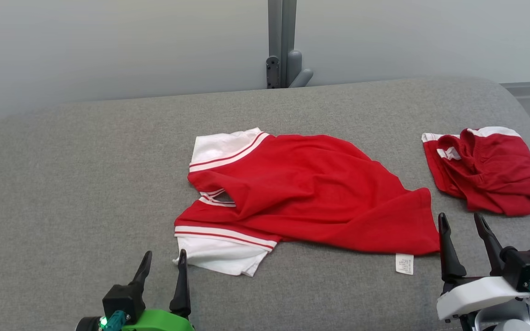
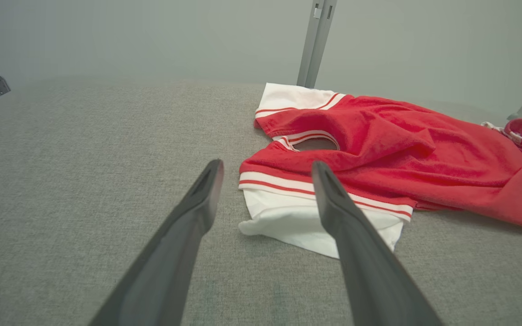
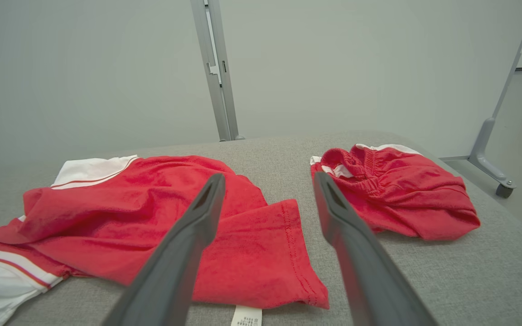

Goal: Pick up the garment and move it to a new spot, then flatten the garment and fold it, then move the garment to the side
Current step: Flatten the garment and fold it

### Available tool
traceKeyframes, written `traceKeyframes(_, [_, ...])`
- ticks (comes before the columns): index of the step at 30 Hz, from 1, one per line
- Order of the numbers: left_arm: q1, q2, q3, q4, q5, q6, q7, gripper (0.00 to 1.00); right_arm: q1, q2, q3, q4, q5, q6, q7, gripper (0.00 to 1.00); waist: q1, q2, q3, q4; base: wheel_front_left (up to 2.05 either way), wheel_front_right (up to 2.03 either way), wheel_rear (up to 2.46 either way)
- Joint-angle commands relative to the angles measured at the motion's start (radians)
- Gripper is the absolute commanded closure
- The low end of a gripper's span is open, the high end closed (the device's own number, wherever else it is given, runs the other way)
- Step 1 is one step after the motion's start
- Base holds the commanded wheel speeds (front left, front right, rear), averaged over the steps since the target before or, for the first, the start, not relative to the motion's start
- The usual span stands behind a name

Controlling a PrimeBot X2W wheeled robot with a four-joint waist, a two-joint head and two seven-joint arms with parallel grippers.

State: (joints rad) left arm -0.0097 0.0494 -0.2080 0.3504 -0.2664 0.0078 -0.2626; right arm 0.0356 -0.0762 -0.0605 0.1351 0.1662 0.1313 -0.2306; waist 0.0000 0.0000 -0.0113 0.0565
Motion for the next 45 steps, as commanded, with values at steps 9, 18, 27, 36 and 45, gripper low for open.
traceKeyframes(9, [-0.003,0.008,-0.033,0.13,-0.013,-0.04,-0.001,0.0,0.007,0.002,0.012,0.011,-0.003,-0.001,-0.007,0.0,0.0,0.0,0.004,-0.017,0.0,0.0,0.0])
traceKeyframes(18, [-0.1,0.01,-0.021,0.278,-0.023,-0.041,-0.003,0.0,-0.016,-0.011,0.028,0.01,0.003,-0.001,0.001,0.0,0.0,0.0,0.034,-0.054,0.0,0.0,0.0])
traceKeyframes(27, [-0.172,0.005,0.001,0.337,-0.02,-0.026,-0.004,0.0,-0.037,-0.016,0.026,0.003,0.003,-0.001,0.004,0.0,0.0,0.0,0.077,-0.086,0.0,0.0,0.0])
traceKeyframes(36, [-0.2,0.004,0.035,0.393,-0.036,-0.031,-0.003,0.52,-0.047,-0.015,0.022,0.016,0.003,-0.001,-0.002,0.0,0.0,0.0,0.089,-0.088,0.0,0.0,0.0])
traceKeyframes(45, [-0.209,0.002,0.024,0.384,-0.051,-0.063,-0.003,0.66,-0.062,-0.013,0.026,0.033,0.01,-0.001,-0.009,0.0,0.0,0.0,0.093,-0.08,0.0,0.0,0.0])
